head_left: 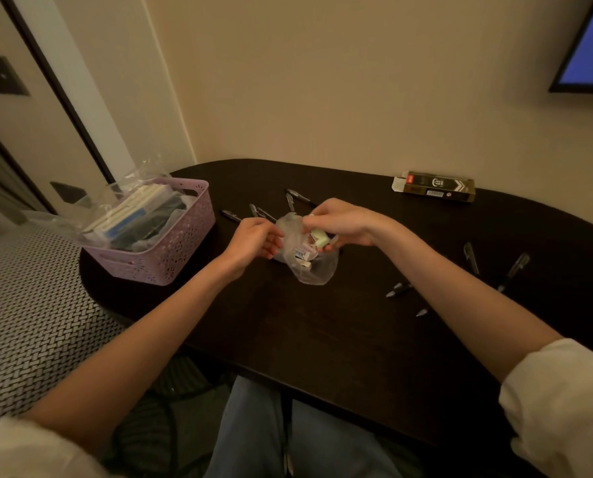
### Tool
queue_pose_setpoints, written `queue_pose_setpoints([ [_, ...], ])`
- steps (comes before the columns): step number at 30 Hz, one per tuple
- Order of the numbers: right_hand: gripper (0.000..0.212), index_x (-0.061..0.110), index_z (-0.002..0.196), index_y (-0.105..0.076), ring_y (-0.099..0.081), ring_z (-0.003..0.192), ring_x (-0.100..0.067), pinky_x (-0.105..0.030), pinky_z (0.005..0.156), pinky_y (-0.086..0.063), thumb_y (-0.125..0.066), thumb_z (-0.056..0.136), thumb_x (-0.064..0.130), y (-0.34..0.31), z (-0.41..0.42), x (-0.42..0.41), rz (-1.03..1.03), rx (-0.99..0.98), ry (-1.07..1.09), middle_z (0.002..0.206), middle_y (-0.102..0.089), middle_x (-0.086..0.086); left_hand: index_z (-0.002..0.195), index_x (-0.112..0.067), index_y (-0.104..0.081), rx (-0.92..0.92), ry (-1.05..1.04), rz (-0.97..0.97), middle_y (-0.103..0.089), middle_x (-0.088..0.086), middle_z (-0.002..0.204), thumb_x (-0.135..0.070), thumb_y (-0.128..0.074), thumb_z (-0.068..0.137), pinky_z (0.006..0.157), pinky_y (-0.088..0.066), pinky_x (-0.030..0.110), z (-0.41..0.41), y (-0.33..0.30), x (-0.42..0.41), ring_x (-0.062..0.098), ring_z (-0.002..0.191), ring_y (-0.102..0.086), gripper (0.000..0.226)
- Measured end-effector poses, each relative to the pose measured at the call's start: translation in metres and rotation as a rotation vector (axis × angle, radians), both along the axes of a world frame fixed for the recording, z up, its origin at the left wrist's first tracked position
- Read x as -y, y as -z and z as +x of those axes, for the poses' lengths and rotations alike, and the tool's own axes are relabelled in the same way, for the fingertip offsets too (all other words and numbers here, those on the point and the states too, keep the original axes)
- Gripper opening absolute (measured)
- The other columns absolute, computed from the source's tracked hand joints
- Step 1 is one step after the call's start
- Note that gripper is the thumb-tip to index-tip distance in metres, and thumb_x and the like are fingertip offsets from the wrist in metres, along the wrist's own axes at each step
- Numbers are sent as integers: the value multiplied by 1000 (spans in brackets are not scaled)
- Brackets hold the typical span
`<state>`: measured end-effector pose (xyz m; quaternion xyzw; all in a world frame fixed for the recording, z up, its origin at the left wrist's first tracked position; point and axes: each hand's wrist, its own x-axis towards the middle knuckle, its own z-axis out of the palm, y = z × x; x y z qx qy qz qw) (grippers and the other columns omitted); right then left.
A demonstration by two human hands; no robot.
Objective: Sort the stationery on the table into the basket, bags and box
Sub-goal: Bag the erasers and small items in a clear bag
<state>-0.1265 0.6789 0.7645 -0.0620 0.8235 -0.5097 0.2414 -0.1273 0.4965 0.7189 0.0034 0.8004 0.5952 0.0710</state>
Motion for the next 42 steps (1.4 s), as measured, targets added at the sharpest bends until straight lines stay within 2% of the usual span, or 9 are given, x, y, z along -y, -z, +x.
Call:
queue_pose_setpoints([
  [6,30,6,122,-52,-60,97,-19,-27,60,-57,-56,93,11,12,-1,2,170,5,162,111,-57,-9,95,-15,-64,-115,130,-171,-63,2,85,-35,-59,93,61,-50,24,6,6,-8,12,74,-61,21],
  [10,41,8,133,-44,-56,102,-20,-28,62,-56,-54,93,7,12,-1,-1,189,3,230,122,-50,-9,98,-11,-66,-143,106,-246,-67,5,92,-27,-72,84,64,-54,24,3,9,-11,15,81,-65,22],
  [15,29,15,120,-47,-56,100,-21,-31,73,-56,-53,93,6,8,7,-3,262,173,70,112,-51,-8,95,-11,-66,-145,100,-159,-67,8,94,-15,-66,89,71,-56,24,3,8,-9,16,85,-66,7],
  [20,36,15,131,-42,-57,107,-23,-32,72,-58,-50,96,10,23,-5,17,52,164,244,122,-50,-10,91,-6,-64,-101,79,76,-66,10,87,-7,-60,92,75,-59,30,5,2,-8,14,76,-66,5],
  [27,41,2,133,-39,-51,89,-20,-36,80,-51,-41,93,-3,24,-18,26,-51,61,249,103,-47,-12,86,-7,-62,-152,60,132,-64,7,75,-5,-56,93,75,-59,32,1,-11,-9,14,69,-66,10],
  [31,45,-1,132,-43,-57,112,-28,-38,94,-52,-40,89,-12,14,-14,20,-132,-38,220,117,-51,-13,85,-7,-62,-149,34,174,-63,7,72,-3,-56,93,74,-59,32,-4,-17,-8,16,66,-65,10],
  [34,31,-6,120,-58,-67,95,-22,-28,78,-58,-41,94,-7,5,-11,10,-158,-245,289,110,-66,-17,86,-4,-62,-141,14,212,-61,7,70,-2,-56,93,68,-59,29,-6,-22,-8,15,62,-64,9],
  [38,35,7,120,-58,-57,110,-23,-36,94,-50,-62,86,11,17,-19,-8,204,-467,421,117,-59,-11,92,-4,-63,-126,9,199,-61,7,75,-5,-57,93,73,-57,32,-5,-22,-9,15,65,-63,6],
  [42,56,10,125,-47,-52,113,-24,-41,95,-49,-74,79,29,38,-21,-12,476,-249,267,122,-49,-9,92,-6,-63,-130,12,171,-62,9,79,-7,-57,93,76,-56,34,-4,-19,-12,18,71,-63,7],
])
